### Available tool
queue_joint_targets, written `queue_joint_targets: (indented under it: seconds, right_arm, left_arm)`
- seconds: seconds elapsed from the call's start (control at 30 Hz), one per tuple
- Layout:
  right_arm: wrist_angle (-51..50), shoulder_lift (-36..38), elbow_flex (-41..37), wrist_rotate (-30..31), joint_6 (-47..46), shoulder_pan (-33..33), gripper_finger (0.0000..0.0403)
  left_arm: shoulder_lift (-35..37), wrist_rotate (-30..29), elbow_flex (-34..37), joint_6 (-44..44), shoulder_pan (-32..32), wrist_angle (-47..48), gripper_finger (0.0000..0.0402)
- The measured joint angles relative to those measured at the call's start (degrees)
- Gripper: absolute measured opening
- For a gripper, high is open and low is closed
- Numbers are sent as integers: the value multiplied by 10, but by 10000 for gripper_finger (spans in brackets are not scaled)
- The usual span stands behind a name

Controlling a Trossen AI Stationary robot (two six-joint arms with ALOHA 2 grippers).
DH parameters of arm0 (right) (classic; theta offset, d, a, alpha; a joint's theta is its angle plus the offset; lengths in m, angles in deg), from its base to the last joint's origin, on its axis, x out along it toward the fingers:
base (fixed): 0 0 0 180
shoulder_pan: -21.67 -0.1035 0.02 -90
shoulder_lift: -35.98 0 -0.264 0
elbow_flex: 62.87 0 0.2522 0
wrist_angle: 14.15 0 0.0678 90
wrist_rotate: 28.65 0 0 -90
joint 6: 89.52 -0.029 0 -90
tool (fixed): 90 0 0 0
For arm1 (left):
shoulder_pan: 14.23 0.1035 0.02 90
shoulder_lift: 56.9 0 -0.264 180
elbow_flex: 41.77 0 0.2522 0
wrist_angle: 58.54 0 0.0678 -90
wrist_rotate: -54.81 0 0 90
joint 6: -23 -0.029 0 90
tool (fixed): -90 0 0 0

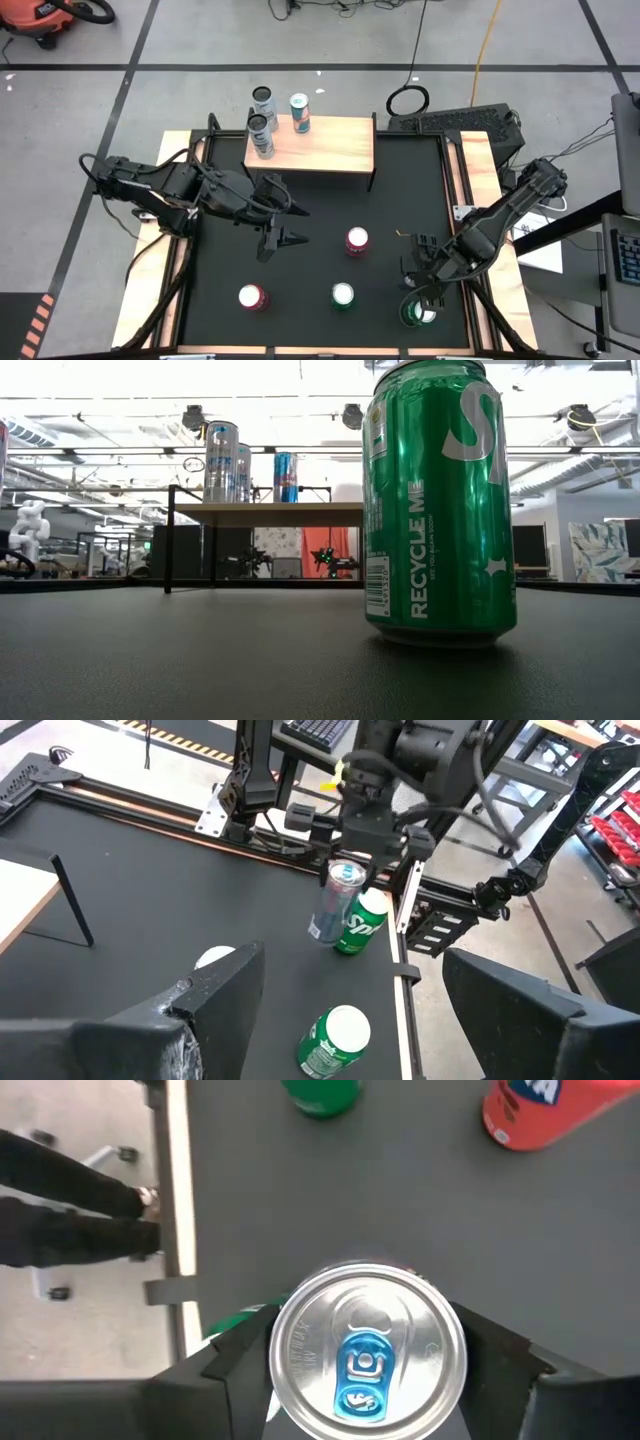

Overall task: Place canned beverage on shelf
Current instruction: Put the blue soda can, aligned with the other blue soda can on the shelf

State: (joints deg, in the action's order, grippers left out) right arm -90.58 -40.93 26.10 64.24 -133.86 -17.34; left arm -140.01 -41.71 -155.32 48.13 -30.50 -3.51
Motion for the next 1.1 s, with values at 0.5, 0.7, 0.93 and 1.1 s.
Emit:
queue_joint_targets:
  seconds: [0.5,0.7,0.93,1.1]
  right_arm:
    - [-11,0,113,0,-7,35,224]
    - [-10,0,146,0,9,62,224]
    - [-9,0,184,0,20,95,224]
    - [-7,0,209,0,27,112,224]
  left_arm:
    - [-8,-16,0,0,0,-37,310]
    - [-45,-32,-1,0,-9,-120,310]
    - [-96,-43,0,0,-20,-187,311]
    - [-124,-62,0,1,-31,-189,344]
